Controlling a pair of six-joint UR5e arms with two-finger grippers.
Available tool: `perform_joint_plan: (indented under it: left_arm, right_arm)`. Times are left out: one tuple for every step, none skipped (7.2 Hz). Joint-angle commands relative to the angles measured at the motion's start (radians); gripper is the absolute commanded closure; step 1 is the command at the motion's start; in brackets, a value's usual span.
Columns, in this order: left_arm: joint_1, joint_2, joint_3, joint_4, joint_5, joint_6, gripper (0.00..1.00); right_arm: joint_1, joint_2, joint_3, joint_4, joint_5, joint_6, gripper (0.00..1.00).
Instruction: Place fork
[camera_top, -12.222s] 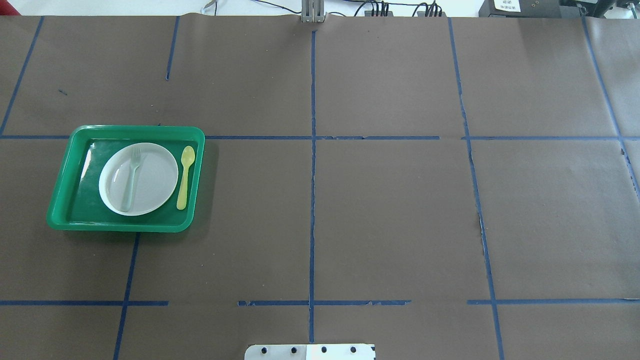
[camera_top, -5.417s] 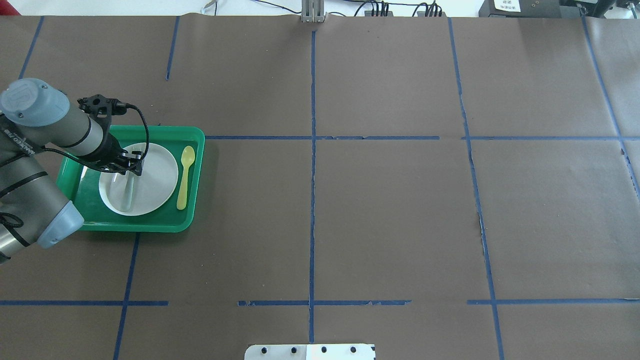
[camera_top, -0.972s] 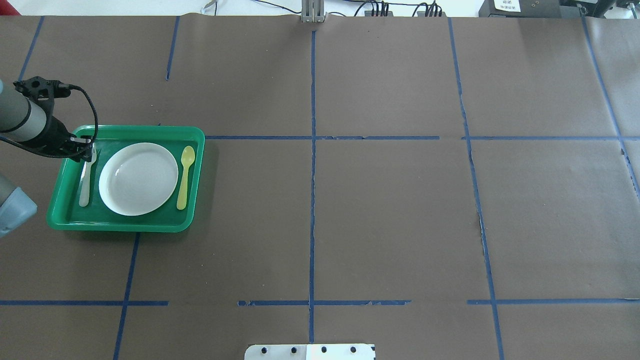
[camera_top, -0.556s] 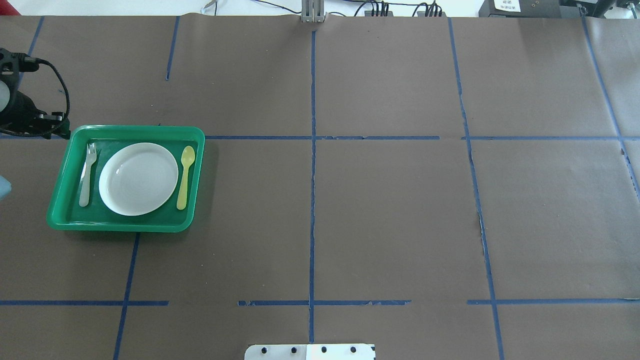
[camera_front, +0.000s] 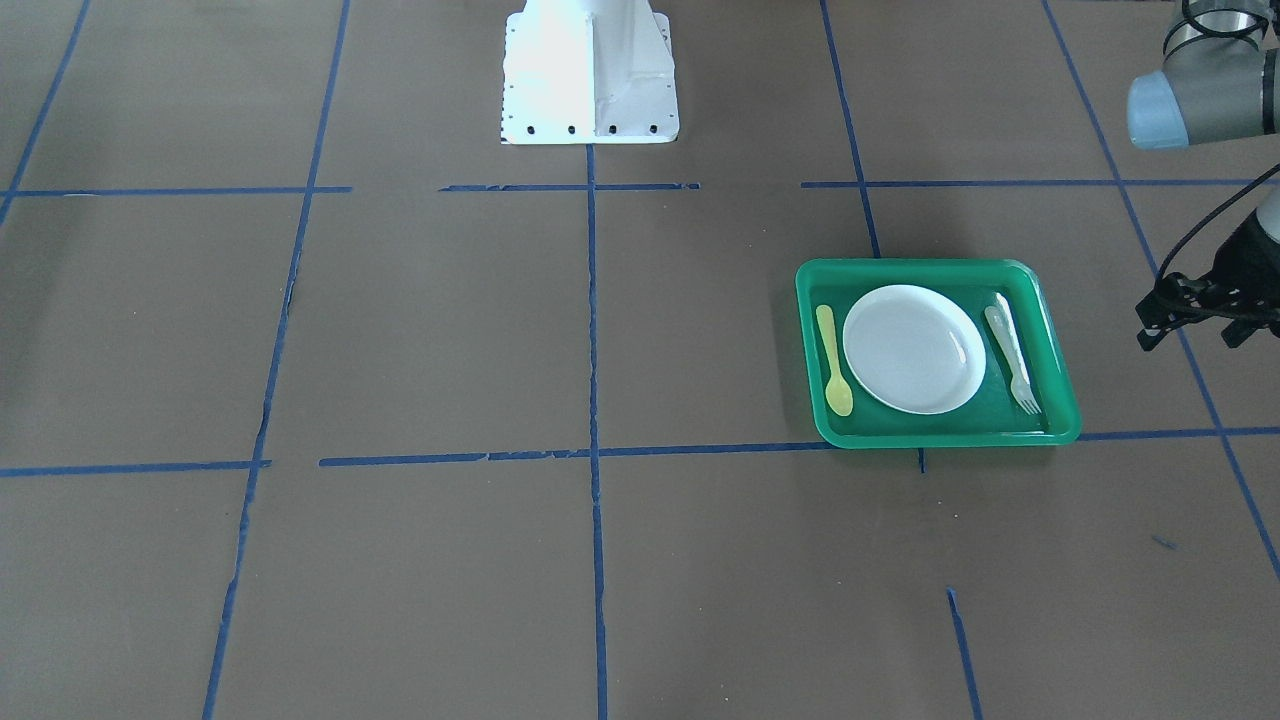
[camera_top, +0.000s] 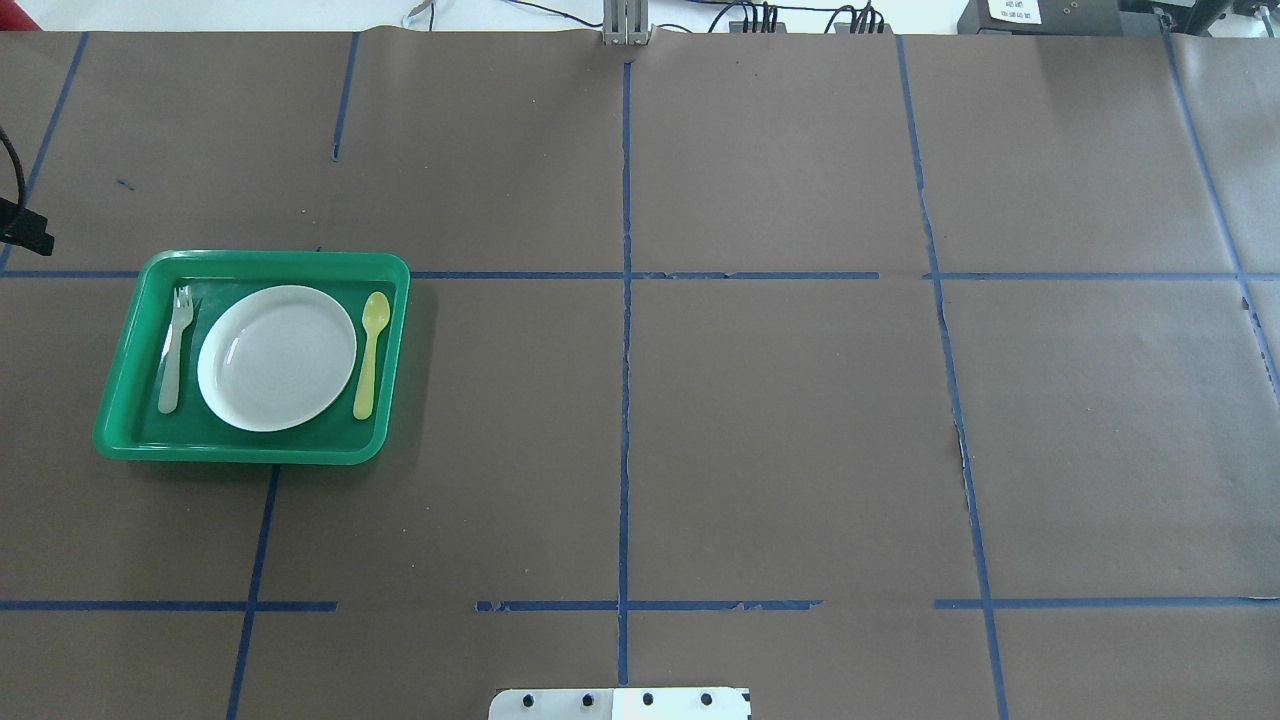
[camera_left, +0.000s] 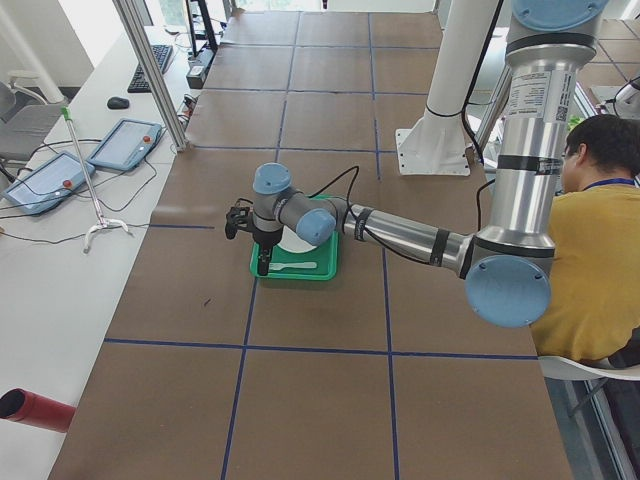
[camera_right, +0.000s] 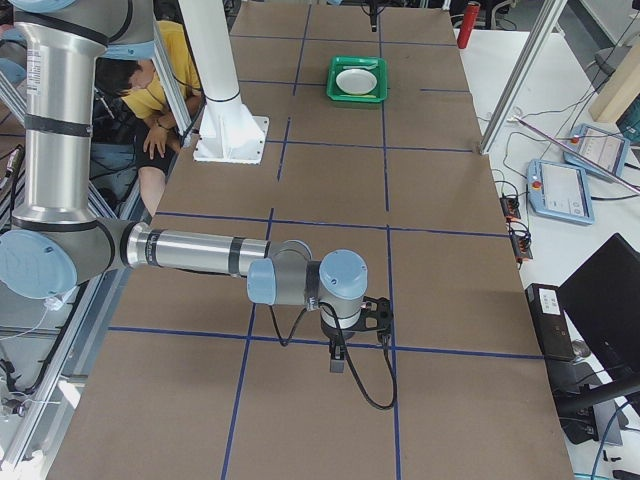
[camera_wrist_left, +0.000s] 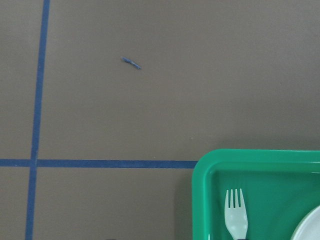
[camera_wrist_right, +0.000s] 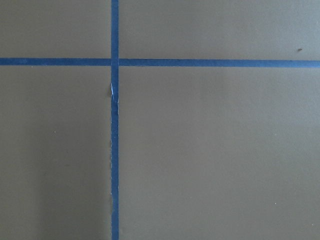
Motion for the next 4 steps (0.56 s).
perform_joint_plan:
  left_arm:
    - [-0.117, 0.004, 0.014, 0.059, -0.018, 0.200, 0.00]
    - [-0.193, 0.002, 0.014, 0.143, -0.023, 0.324, 0.00]
    - [-0.244, -0.009, 0.031, 0.197, -0.062, 0.406, 0.00]
    - [-0.284, -0.016, 0.080, 0.228, -0.129, 0.461, 0.00]
  right_arm:
    - [0.000, 0.000, 0.000, 0.000, 0.000, 0.000, 0.00]
    - [0.000, 0.000, 0.000, 0.000, 0.000, 0.000, 0.00]
    - [0.000, 0.000, 0.000, 0.000, 0.000, 0.000, 0.00]
    - [0.000, 0.000, 0.000, 0.000, 0.000, 0.000, 0.00]
